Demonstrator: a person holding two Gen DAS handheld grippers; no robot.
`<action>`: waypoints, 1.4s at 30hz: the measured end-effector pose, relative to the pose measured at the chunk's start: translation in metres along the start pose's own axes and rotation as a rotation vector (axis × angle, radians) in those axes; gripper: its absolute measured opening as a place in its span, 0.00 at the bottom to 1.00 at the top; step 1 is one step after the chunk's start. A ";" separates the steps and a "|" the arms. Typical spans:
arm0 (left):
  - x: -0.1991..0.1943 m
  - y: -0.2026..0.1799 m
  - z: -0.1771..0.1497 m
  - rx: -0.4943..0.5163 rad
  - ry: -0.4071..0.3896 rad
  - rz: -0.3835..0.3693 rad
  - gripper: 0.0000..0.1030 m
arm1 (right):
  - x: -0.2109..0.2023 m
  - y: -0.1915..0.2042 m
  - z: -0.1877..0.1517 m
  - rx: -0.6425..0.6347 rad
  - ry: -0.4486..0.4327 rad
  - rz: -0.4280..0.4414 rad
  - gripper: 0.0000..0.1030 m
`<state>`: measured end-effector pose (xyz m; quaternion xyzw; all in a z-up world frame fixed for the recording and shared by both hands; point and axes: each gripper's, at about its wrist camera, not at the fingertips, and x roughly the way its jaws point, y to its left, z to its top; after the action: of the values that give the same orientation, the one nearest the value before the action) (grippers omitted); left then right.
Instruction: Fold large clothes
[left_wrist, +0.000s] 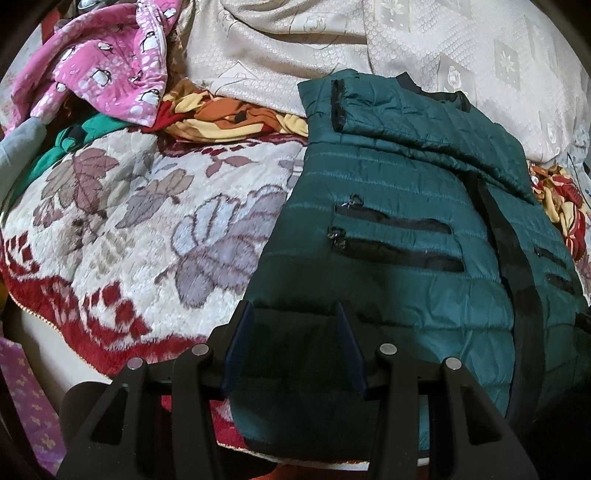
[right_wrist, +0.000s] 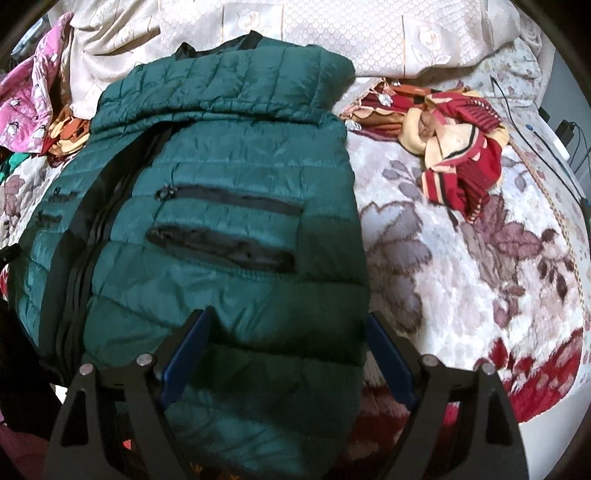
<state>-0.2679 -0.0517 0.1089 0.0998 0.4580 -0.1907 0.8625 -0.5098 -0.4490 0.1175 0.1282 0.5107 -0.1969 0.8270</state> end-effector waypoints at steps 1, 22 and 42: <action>0.000 0.001 -0.001 -0.003 0.003 0.000 0.25 | 0.000 0.000 -0.001 0.002 0.003 0.002 0.86; -0.005 0.009 -0.016 -0.029 0.050 -0.028 0.25 | 0.001 -0.015 -0.023 0.060 0.047 0.039 0.86; 0.009 0.042 -0.023 -0.147 0.150 -0.202 0.28 | 0.013 -0.024 -0.038 0.108 0.137 0.208 0.86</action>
<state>-0.2629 -0.0073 0.0880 0.0036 0.5416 -0.2343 0.8073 -0.5455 -0.4573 0.0888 0.2380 0.5384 -0.1282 0.7981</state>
